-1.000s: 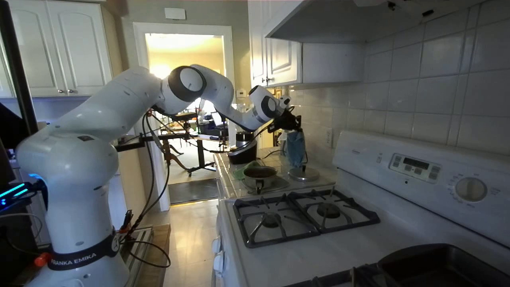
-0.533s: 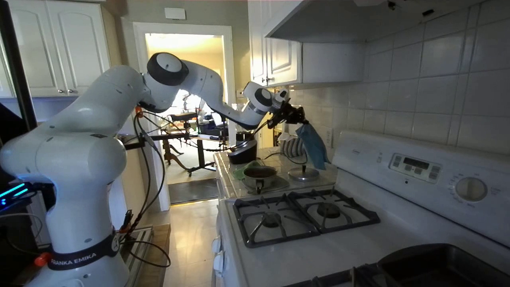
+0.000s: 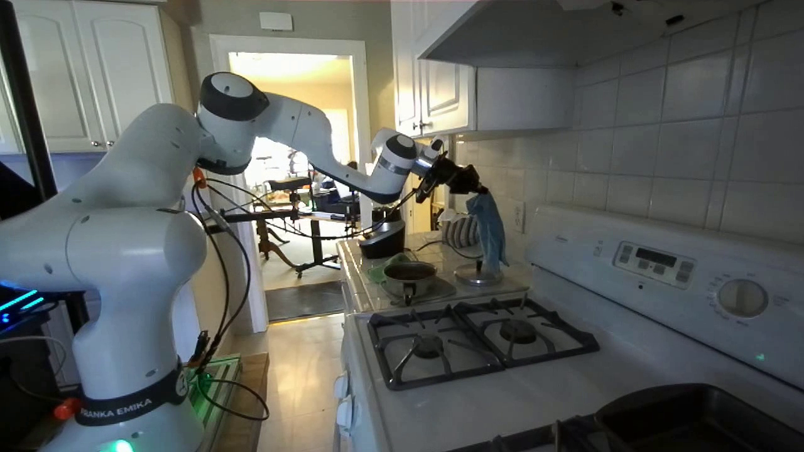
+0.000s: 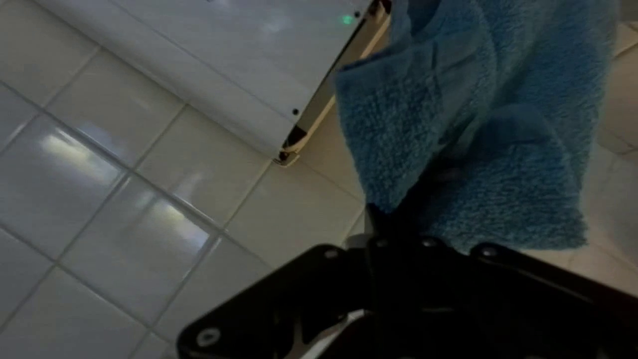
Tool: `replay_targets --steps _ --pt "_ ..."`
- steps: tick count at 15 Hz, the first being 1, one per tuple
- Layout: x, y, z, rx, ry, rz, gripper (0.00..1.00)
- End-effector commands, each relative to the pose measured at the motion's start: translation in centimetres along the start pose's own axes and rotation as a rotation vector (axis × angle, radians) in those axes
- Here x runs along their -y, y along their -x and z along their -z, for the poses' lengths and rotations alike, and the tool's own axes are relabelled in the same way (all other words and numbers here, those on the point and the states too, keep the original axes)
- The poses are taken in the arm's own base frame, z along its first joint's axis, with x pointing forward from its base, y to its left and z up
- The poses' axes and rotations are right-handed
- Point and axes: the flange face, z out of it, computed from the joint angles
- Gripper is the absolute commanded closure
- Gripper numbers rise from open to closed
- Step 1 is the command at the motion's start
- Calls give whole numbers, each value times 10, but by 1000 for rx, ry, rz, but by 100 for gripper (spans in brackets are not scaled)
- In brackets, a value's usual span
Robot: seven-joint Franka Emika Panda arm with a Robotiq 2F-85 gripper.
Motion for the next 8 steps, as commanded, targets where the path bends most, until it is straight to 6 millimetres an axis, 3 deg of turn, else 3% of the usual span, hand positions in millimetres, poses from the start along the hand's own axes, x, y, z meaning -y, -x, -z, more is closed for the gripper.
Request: replay_targets --steps 1,8 --pt "-20 17 8 44 58 -51 99" --pt "-45 41 -8 141 103 -87 99"
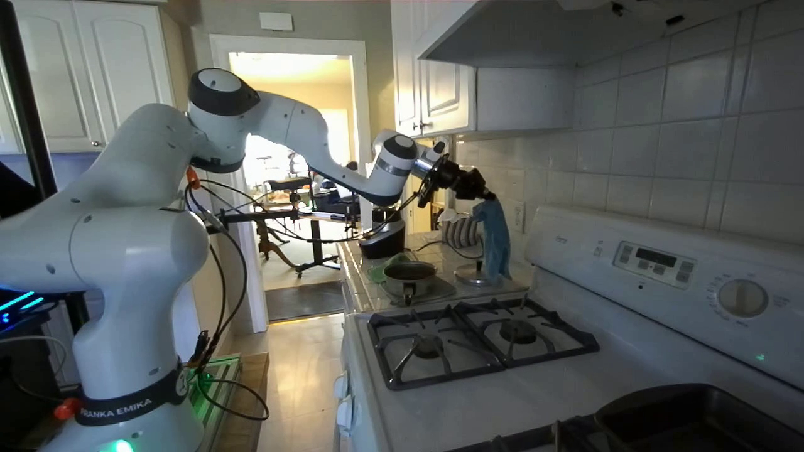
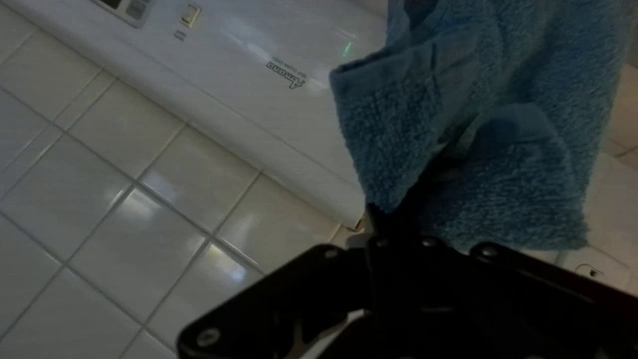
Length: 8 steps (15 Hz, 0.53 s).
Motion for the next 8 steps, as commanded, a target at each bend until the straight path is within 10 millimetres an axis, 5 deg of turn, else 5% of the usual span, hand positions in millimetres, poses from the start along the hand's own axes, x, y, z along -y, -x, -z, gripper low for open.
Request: replay_targets --steps 1,8 --pt "-18 12 -3 66 22 -43 99" --pt "-50 30 -26 171 -1 -131 99"
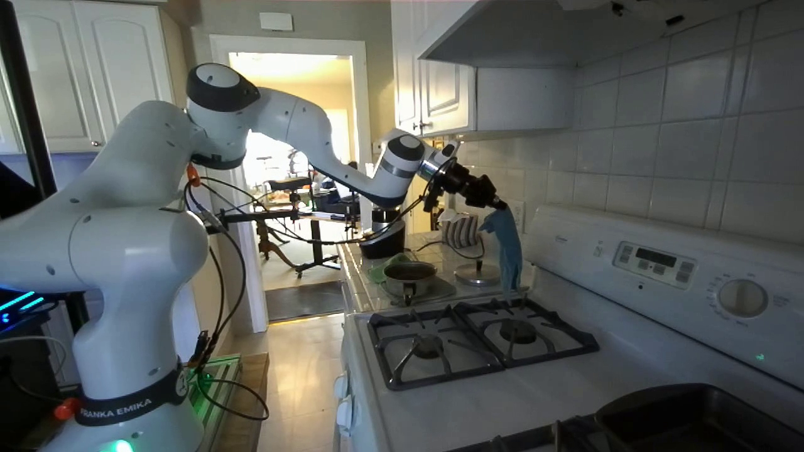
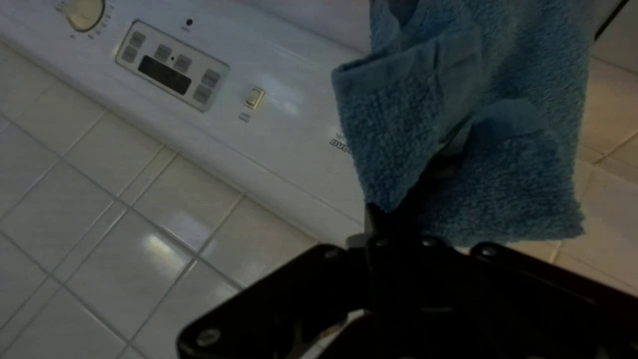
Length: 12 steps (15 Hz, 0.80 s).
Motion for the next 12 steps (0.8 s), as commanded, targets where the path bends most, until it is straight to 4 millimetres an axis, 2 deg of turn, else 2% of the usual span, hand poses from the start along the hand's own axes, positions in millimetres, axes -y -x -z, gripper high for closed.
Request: replay_targets --steps 1,9,12 --pt "-17 7 -5 72 -79 -88 99" --pt "-45 26 -25 182 -138 -344 99" --pt "-56 40 -36 229 -110 -412 99"
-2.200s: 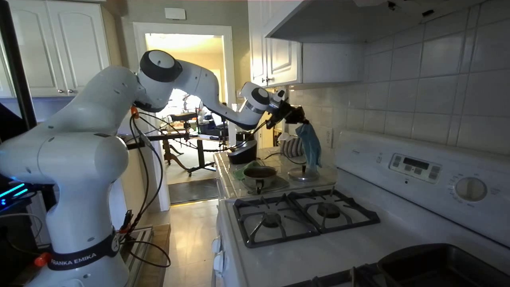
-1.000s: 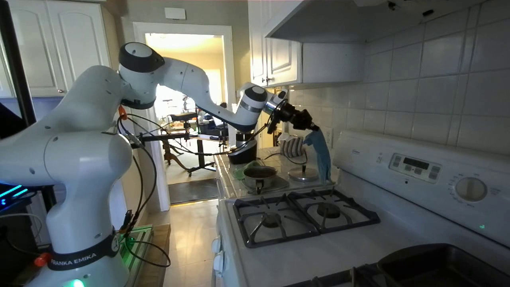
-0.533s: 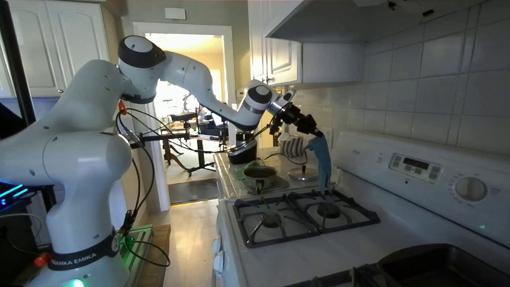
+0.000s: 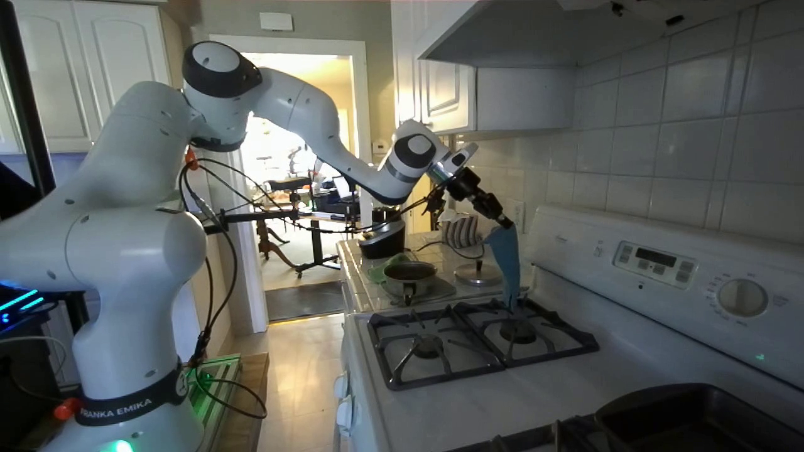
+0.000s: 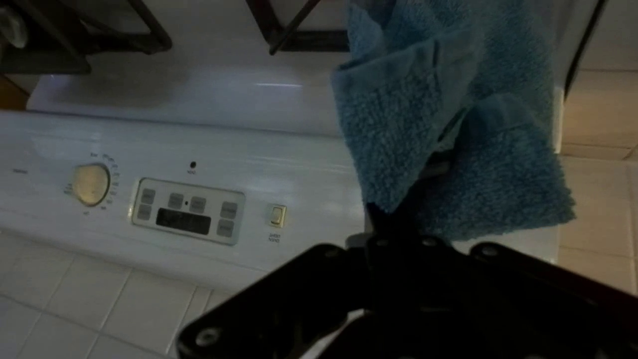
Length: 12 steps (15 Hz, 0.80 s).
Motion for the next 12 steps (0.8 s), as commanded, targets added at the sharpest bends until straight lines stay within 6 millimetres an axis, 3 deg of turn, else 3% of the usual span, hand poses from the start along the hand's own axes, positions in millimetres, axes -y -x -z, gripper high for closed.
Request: replay_targets --steps 1,9,10,11,12 --pt "-21 10 -8 62 -15 -115 99" --pt "-55 26 -24 133 50 -248 99" --pt "-58 28 -25 144 55 -258 92" --pt "-60 29 -26 150 59 -269 71" --pt "-60 29 -25 153 58 -276 68"
